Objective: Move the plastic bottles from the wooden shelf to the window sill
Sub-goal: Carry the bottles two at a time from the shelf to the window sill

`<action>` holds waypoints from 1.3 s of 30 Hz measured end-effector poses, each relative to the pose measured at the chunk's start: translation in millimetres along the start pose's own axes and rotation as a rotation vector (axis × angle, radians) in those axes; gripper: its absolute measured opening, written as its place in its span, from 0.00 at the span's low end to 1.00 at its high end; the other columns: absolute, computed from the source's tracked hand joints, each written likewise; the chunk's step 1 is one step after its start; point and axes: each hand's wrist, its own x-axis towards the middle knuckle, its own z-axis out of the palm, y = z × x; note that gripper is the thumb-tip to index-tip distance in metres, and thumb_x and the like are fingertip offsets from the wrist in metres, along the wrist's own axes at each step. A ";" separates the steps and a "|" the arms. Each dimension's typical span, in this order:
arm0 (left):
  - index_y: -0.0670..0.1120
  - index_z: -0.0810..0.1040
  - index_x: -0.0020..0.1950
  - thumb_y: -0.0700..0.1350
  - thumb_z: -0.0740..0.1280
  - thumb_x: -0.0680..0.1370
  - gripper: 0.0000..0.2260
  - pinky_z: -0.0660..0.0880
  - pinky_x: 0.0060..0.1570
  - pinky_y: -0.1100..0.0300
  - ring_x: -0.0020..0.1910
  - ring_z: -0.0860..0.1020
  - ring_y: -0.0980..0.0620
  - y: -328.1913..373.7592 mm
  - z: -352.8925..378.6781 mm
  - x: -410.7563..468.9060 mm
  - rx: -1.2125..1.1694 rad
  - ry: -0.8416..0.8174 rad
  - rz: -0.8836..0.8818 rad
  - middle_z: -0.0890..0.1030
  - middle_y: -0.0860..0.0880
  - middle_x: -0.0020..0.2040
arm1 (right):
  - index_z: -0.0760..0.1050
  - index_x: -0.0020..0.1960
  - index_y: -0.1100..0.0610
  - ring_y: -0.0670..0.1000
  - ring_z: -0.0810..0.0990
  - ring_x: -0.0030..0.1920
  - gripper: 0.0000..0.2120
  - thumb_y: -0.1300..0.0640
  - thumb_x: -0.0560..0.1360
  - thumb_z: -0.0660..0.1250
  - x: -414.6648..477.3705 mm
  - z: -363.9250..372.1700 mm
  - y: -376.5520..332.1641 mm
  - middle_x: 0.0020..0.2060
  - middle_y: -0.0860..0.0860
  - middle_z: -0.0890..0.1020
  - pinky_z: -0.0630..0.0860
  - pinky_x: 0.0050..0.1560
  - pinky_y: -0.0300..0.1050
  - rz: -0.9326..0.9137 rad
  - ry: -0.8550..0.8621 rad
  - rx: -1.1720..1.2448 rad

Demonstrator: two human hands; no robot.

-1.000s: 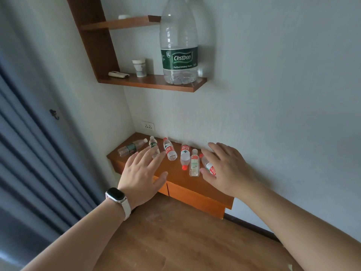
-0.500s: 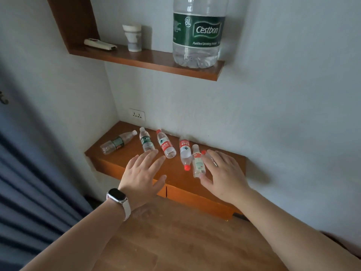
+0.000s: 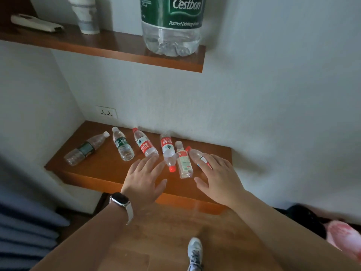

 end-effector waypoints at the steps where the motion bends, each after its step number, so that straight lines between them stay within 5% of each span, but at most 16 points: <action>1: 0.52 0.73 0.71 0.62 0.59 0.77 0.25 0.68 0.68 0.40 0.71 0.73 0.42 1.8 3.2 6.1 0.004 -0.003 0.002 0.74 0.47 0.73 | 0.69 0.71 0.49 0.54 0.73 0.68 0.26 0.40 0.76 0.64 2.0 5.0 5.3 0.70 0.50 0.74 0.70 0.67 0.52 0.008 0.003 0.009; 13: 0.53 0.72 0.71 0.59 0.64 0.78 0.23 0.66 0.69 0.41 0.72 0.72 0.42 42.8 52.8 100.4 -0.041 -0.073 -0.138 0.74 0.48 0.73 | 0.71 0.66 0.48 0.56 0.81 0.61 0.29 0.39 0.69 0.72 69.6 68.3 90.3 0.62 0.51 0.81 0.75 0.60 0.55 0.033 -0.036 0.133; 22: 0.54 0.64 0.77 0.59 0.60 0.81 0.25 0.58 0.75 0.47 0.78 0.62 0.48 78.6 100.9 155.9 -0.170 -0.175 -0.365 0.65 0.52 0.78 | 0.62 0.74 0.46 0.53 0.68 0.73 0.30 0.36 0.77 0.61 86.1 123.5 156.2 0.74 0.48 0.68 0.63 0.72 0.49 0.052 -0.237 0.224; 30: 0.57 0.65 0.75 0.58 0.63 0.80 0.24 0.76 0.59 0.53 0.64 0.75 0.52 89.9 134.9 169.4 -0.448 -0.238 -0.713 0.75 0.54 0.68 | 0.59 0.76 0.47 0.49 0.69 0.71 0.33 0.34 0.77 0.60 90.0 152.6 182.0 0.74 0.47 0.67 0.67 0.69 0.44 0.109 -0.382 0.336; 39: 0.56 0.65 0.71 0.54 0.66 0.76 0.24 0.82 0.52 0.49 0.57 0.78 0.48 85.7 168.4 195.7 -0.566 -0.299 -0.816 0.72 0.52 0.63 | 0.59 0.75 0.48 0.48 0.75 0.64 0.34 0.34 0.75 0.64 104.8 187.6 177.6 0.68 0.47 0.71 0.75 0.59 0.39 0.307 -0.529 0.466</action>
